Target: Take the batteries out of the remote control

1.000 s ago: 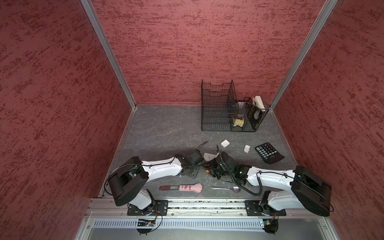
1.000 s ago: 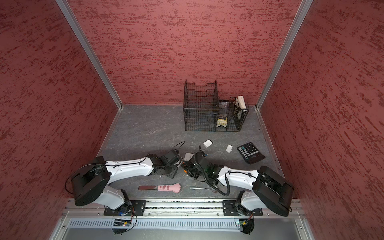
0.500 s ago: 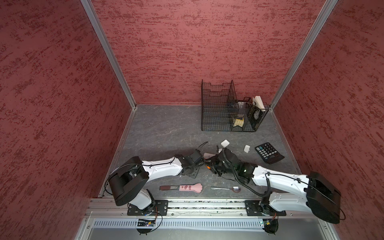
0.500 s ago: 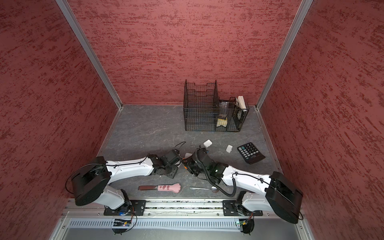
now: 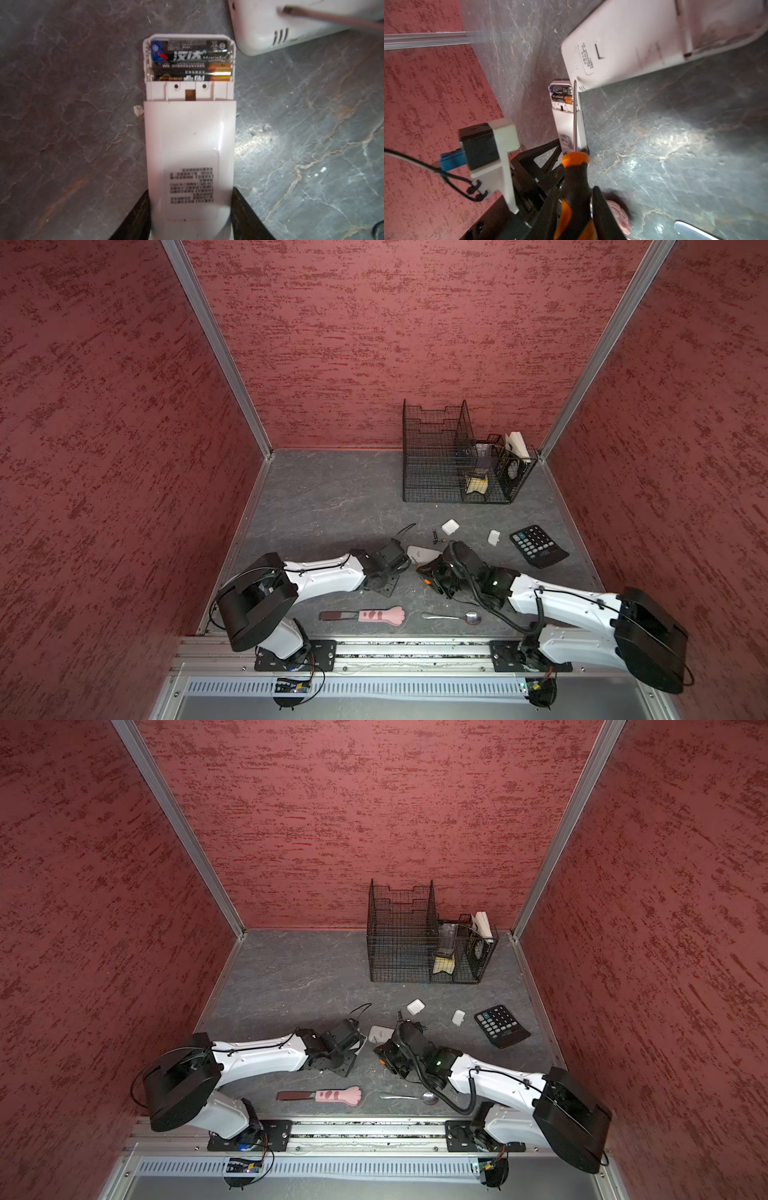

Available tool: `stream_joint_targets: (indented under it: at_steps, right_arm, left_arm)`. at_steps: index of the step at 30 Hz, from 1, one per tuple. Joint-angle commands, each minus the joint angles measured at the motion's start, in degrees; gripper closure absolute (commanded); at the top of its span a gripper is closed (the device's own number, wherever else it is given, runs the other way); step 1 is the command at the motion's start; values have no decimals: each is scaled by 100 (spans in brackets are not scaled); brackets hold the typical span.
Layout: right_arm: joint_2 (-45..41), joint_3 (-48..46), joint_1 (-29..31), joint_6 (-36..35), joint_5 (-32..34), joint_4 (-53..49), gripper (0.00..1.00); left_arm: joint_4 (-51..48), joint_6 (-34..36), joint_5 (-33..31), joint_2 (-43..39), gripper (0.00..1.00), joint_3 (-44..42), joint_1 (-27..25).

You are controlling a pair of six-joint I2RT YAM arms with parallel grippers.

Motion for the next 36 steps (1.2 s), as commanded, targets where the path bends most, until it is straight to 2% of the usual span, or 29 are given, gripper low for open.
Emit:
stream_joint_targets:
  at_steps: [1,11,36]
  right_arm:
    - [219,261,-26,74,-239,262,100]
    - [227,555,-10,-148,-236,-38,100]
    - [423,153,0,89,-372,478,100]
  left_arm:
    - [124,76,172,234,64,-14,-80]
    - [143,71,164,219,65,-19,-85]
    - [134,94,164,242,66,-12,-108]
